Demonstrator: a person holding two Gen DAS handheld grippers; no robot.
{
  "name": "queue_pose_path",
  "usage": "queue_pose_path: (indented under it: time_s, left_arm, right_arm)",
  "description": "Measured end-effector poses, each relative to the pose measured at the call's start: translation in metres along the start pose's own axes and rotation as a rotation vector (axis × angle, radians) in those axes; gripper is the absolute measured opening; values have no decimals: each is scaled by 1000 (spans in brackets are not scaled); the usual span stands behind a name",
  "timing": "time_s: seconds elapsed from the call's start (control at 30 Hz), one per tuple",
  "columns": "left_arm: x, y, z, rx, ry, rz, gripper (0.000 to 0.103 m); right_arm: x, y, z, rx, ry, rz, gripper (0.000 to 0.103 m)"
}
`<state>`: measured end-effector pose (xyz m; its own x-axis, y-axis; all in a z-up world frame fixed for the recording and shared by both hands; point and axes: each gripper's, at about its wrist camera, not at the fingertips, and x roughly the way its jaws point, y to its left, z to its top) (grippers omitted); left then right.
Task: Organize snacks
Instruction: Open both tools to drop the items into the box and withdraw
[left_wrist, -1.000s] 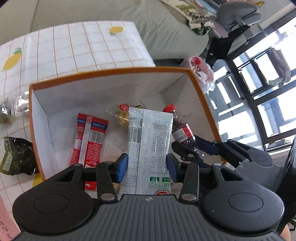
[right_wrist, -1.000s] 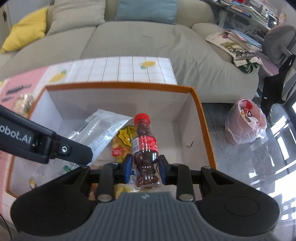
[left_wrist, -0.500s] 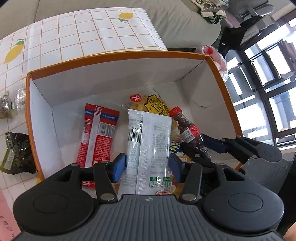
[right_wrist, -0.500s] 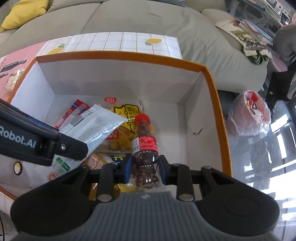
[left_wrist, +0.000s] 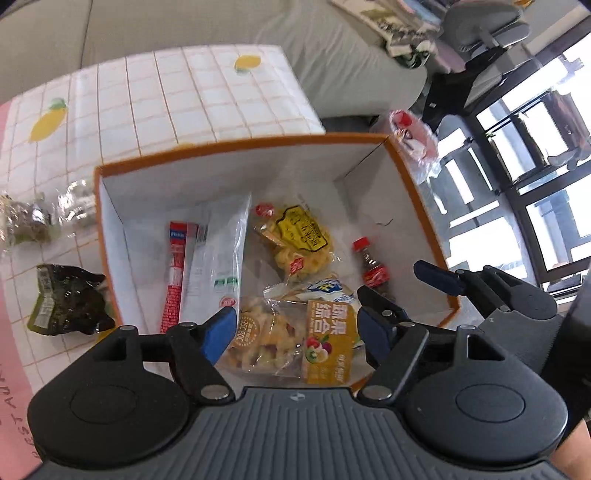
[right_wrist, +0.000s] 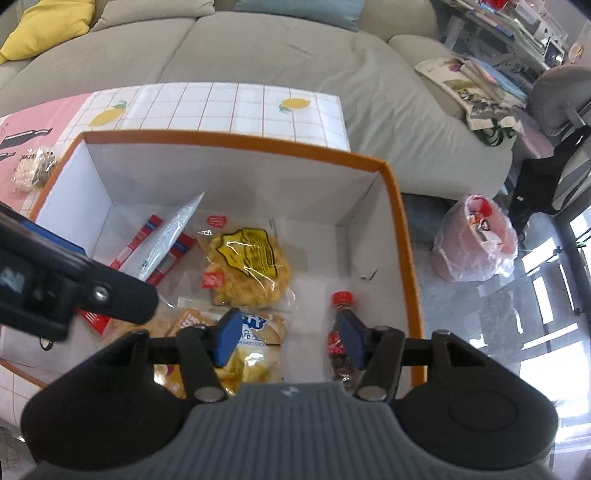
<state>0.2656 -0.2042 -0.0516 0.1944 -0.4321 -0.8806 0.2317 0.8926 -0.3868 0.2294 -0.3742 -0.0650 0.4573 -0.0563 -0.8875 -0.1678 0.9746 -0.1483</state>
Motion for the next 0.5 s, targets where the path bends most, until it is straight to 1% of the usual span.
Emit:
queue_pose_path:
  time_s: [0.17,0.3,0.4,0.5]
  left_arm:
    - [-37,0,-13,37,-94,-1,87]
    - [-67,2,-27,49,-163,35,87]
    - [-93,6,-39,59,-232,42,87]
    - [-118,13,-54,62,-299,55,86]
  right_arm:
    - [-25,5,-2,24,-45,-56,62]
    - [-52,12,-6,84,-112,-90,65]
    - [-70,21,-11,152,-161,-77,65]
    - [-86,35,-15,222,-207,-45,71]
